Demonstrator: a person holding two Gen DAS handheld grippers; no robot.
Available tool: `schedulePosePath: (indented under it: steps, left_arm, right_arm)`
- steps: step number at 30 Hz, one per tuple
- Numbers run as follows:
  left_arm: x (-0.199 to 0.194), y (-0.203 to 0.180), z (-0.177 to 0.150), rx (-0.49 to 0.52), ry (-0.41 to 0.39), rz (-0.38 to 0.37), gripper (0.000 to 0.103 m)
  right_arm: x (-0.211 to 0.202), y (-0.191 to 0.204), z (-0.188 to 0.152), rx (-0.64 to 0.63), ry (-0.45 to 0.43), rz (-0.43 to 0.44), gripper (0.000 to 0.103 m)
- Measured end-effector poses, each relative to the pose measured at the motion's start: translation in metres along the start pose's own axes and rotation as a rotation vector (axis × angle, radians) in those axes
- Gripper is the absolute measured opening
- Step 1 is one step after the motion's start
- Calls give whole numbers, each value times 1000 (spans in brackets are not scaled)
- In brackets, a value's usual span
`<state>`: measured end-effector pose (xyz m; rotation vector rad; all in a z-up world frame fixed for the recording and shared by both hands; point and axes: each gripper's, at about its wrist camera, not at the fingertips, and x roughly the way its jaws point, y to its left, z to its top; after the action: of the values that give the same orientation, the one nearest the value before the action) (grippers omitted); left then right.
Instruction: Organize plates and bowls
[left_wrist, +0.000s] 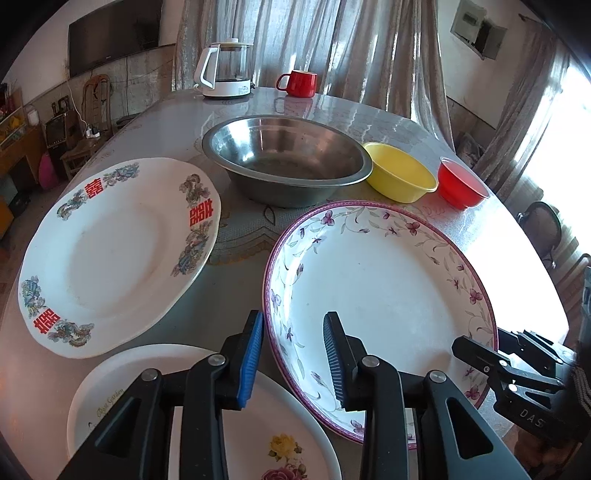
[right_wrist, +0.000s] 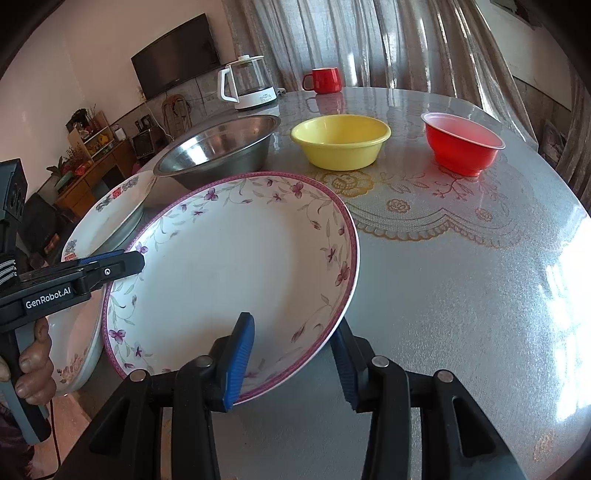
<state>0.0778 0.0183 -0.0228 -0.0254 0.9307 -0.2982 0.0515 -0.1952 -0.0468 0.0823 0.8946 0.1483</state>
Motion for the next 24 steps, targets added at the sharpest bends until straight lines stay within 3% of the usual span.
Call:
schedulePosePath:
  steps: [4,13,24]
  left_arm:
    - [0,-1,-1,11,-7,5,33]
    - [-3,2,-2,-1,-37,-42,43]
    - [-32,35,-4,-122,-168,-91,56]
  right_arm:
    - [-4,4,-5,-16,10,-1,43]
    - [-6,6,-5,-15,25,-6,44]
    - [-14,1,-5,20,22,0,44]
